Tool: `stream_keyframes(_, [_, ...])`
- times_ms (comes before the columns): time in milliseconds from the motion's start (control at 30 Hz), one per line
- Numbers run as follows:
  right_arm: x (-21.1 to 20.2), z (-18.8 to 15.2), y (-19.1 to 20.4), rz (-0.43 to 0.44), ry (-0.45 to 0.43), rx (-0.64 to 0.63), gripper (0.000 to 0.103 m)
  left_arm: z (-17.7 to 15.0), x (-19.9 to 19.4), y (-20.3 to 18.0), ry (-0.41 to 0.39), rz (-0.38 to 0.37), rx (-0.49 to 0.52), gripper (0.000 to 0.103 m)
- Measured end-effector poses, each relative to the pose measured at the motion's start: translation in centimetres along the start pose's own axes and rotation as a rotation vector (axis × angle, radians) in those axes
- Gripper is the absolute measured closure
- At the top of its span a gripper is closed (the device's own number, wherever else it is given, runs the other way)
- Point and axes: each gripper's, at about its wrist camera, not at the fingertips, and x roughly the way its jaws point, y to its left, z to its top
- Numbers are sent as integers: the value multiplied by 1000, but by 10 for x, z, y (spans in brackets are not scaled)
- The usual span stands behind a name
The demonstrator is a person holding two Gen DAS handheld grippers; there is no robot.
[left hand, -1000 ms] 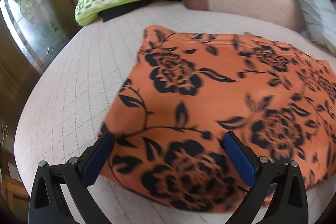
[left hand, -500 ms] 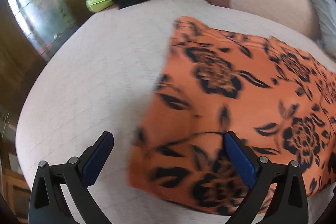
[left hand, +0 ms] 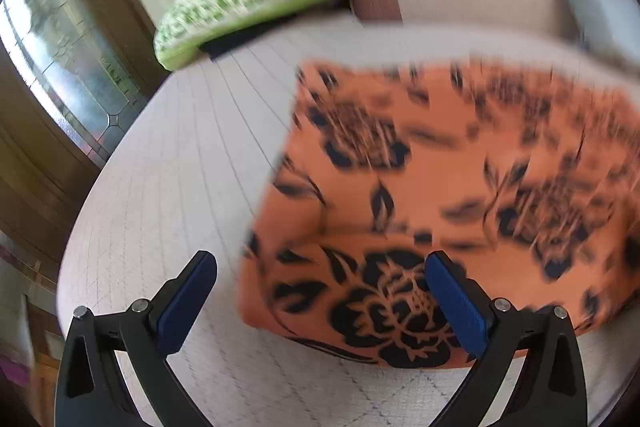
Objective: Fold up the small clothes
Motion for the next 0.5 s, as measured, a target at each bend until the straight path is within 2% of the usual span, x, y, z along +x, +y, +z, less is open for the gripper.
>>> stream_keyframes(33, [0,0,-1,3,-2,-1,33,-3,8,-5,26,12,18,0])
stream_keyframes(200, [-1,-1,-2,11,-1,-4,33,0,-4,-1,-8,0,-21,0])
stream_keyframes(333, [-8,-2,-4,19,-16,18,33,1,-21,-1,-73,0,-39,0])
stream_keyframes(500, [-29,0,-4,72,-99,43,34,0,-41,-6,-154,4,-17,0])
